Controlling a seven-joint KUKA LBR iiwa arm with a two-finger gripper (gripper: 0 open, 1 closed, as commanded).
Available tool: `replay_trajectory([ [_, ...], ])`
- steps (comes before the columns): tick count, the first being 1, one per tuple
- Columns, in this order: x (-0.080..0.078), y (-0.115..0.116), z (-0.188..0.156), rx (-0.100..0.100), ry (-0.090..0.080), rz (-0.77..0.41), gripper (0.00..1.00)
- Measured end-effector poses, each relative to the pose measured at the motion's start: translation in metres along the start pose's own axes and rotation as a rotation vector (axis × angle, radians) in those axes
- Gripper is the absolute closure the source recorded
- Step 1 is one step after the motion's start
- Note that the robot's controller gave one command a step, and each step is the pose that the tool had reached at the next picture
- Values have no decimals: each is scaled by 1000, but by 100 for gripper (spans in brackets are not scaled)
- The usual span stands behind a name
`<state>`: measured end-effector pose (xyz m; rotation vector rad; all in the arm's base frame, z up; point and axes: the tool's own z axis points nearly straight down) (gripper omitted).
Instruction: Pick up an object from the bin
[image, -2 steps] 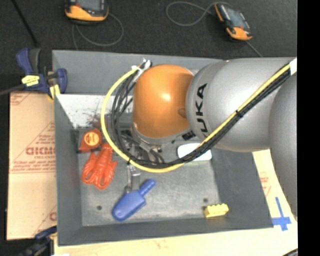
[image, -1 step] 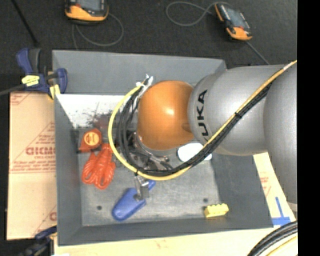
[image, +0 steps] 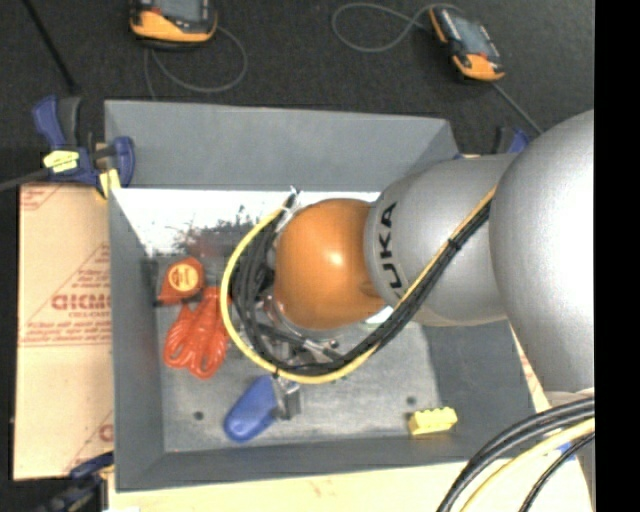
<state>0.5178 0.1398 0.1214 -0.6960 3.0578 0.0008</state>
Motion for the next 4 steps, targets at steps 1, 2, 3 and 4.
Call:
replay_trajectory([
  [1,8,2,25,-1,5,-121,0],
  [2,28,-1,50,-2,1,-267,100],
  [3,28,-1,50,-2,1,-266,100],
  [4,26,-19,50,-1,0,-296,100],
])
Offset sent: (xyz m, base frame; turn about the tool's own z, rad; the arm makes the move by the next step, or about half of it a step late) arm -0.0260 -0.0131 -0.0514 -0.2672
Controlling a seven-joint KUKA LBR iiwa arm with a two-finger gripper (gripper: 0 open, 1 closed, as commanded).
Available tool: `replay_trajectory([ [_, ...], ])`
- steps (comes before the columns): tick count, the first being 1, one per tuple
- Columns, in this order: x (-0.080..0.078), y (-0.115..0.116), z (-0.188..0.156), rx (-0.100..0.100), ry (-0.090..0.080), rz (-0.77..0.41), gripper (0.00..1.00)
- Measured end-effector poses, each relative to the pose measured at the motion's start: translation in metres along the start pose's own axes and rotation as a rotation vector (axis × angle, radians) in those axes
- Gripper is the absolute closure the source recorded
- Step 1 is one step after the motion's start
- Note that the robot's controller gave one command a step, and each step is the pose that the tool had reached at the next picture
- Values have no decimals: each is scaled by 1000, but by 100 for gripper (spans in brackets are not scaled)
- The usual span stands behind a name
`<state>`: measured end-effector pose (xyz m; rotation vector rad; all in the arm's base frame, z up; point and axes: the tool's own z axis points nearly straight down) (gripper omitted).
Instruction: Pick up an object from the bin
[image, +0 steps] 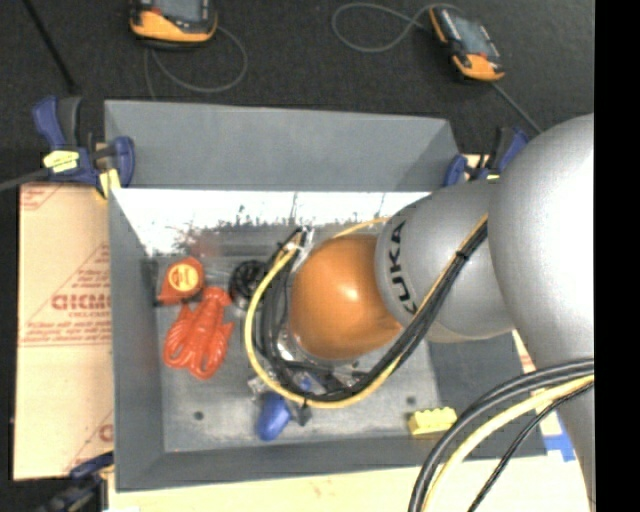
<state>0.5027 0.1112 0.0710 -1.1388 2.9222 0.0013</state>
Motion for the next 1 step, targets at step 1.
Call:
replay_trajectory([
  [1,-8,-18,0,1,2,-31,100],
])
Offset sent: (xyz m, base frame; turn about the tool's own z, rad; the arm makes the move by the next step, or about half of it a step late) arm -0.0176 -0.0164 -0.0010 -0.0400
